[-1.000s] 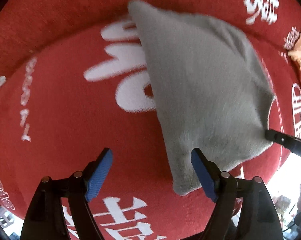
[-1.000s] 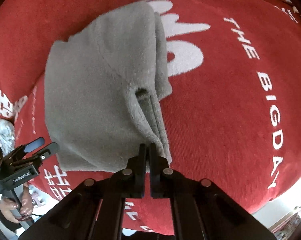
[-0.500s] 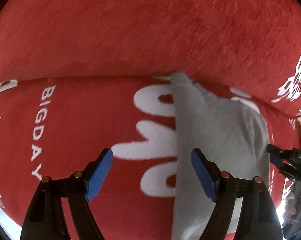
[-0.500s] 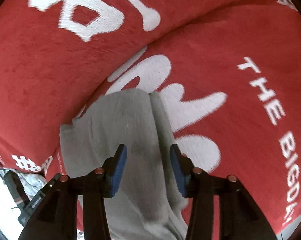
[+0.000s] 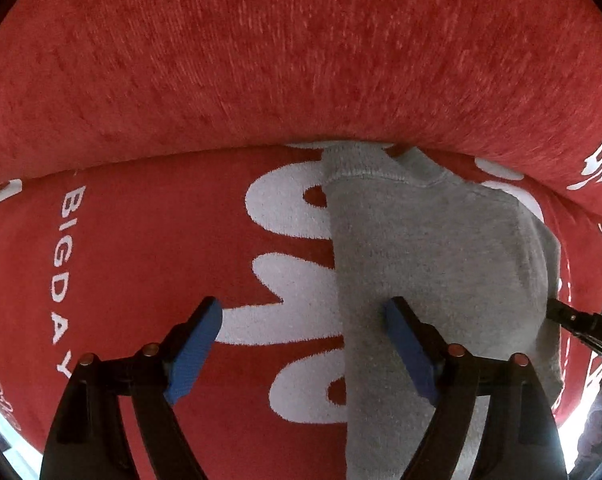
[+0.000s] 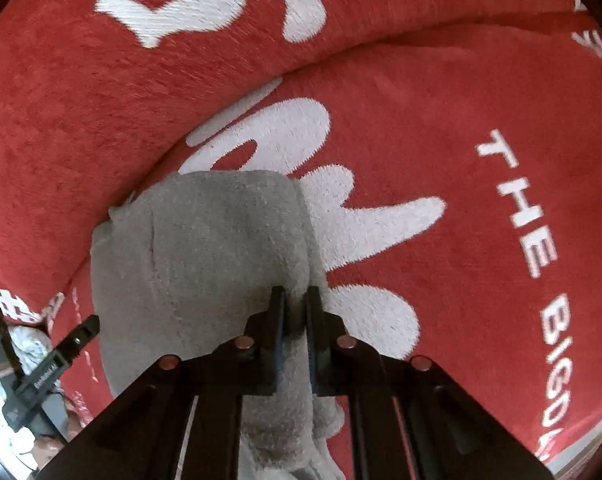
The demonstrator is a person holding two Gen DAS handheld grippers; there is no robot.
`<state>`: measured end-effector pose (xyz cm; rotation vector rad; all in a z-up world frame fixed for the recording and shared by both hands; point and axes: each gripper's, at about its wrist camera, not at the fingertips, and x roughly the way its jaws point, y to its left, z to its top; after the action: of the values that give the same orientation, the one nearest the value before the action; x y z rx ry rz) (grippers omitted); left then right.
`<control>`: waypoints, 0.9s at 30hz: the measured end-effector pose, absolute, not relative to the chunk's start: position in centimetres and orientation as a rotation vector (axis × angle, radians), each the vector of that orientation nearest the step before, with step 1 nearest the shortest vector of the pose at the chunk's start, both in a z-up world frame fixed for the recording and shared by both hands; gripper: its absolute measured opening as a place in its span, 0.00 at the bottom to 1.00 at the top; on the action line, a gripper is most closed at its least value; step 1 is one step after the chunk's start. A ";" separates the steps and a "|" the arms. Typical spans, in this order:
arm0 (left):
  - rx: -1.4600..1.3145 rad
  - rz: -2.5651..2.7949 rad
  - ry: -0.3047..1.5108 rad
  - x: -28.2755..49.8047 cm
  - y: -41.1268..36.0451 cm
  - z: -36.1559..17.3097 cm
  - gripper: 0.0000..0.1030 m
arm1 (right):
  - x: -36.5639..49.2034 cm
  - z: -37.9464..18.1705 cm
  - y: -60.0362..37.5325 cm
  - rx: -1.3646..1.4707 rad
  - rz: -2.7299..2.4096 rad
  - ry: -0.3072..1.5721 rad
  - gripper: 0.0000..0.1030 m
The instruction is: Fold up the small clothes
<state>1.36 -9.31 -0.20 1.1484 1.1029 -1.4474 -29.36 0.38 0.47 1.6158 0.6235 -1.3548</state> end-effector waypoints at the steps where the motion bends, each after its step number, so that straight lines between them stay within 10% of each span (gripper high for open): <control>1: 1.149 -1.451 1.097 1.4 -9.2 0.0 0.83 | -29.1 1.3 0.5 1.588 -1.365 0.638 0.09; 18: 1.158 -1.429 1.104 2.7 -8.0 1.0 0.83 | -27.4 1.8 3.6 1.560 -1.311 0.699 0.15; 22: 1.173 -1.427 1.094 2.7 -7.8 1.2 0.83 | -28.8 2.2 5.2 1.617 -1.291 0.612 0.47; 27: 1.202 -1.434 1.094 2.7 -7.5 1.5 0.83 | -29.9 1.9 6.7 1.689 -1.280 0.507 0.49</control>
<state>2.75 -7.48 1.49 1.2016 1.0938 -1.4340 -29.86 6.67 1.95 1.6887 0.5072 -1.2797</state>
